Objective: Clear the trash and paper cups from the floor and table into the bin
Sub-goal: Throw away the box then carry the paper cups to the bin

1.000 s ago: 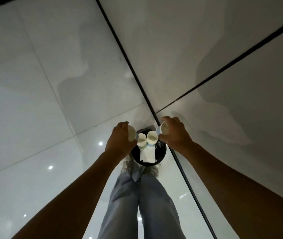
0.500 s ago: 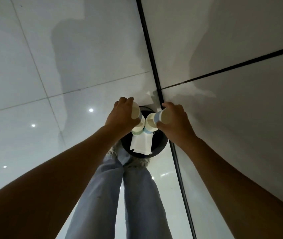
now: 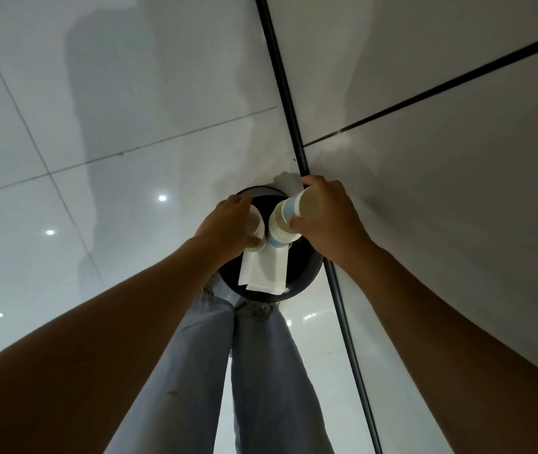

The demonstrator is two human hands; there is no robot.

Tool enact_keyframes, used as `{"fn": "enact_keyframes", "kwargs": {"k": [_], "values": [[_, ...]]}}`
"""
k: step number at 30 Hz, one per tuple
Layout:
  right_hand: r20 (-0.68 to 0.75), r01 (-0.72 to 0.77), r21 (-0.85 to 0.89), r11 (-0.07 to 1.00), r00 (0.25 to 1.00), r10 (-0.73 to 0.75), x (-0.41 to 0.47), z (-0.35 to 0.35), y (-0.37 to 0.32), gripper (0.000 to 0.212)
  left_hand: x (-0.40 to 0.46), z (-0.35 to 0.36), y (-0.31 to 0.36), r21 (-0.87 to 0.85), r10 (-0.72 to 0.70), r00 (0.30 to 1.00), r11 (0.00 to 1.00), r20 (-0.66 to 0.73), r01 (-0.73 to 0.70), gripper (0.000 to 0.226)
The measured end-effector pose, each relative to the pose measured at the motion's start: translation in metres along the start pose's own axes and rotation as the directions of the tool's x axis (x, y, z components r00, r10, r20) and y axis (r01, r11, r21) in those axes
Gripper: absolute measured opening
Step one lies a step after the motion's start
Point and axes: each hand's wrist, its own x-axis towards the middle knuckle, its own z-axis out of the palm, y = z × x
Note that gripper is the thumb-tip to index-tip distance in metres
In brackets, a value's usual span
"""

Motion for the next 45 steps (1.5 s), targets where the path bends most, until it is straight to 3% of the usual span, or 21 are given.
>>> {"fn": "enact_keyframes", "kwargs": {"k": [6,12,19,26,29,37,42,45], "values": [[0.096,0.002,-0.061,0.998,0.995,0.004,0.012,0.016,0.001,0.072,-0.007,0.007,-0.012,-0.021,0.051,0.995,0.998,-0.085,-0.053,0.097],[0.211,0.004,-0.178,0.984,0.977,0.034,0.018,0.041,0.007,0.078,-0.018,0.008,-0.025,-0.041,0.073,0.991,0.996,-0.114,-0.078,0.093],[0.194,0.025,-0.263,0.964,0.981,0.028,0.007,0.041,-0.009,0.091,-0.050,-0.009,-0.029,-0.043,0.001,0.993,0.999,-0.119,-0.006,0.082],[0.152,0.097,-0.180,0.979,0.986,-0.070,-0.058,-0.030,-0.076,0.065,-0.132,-0.079,-0.001,-0.015,-0.054,0.979,0.999,-0.194,0.052,0.066],[0.153,0.202,-0.190,0.961,0.973,-0.174,-0.094,-0.062,-0.119,0.060,-0.179,-0.109,0.015,-0.024,-0.069,0.962,0.998,-0.265,0.065,0.066],[0.207,0.541,-0.357,0.762,0.841,-0.500,-0.207,-0.110,-0.229,0.056,-0.329,-0.145,0.048,-0.068,-0.162,0.850,0.987,-0.501,0.148,0.058],[0.319,0.695,-0.503,0.514,0.702,-0.637,-0.294,-0.117,-0.286,0.058,-0.443,-0.146,0.049,-0.115,-0.246,0.758,0.968,-0.604,0.222,0.054],[0.409,0.756,-0.525,0.391,0.627,-0.663,-0.348,-0.099,-0.328,0.058,-0.515,-0.138,0.029,-0.238,-0.358,0.651,0.933,-0.669,0.269,0.052]]}}
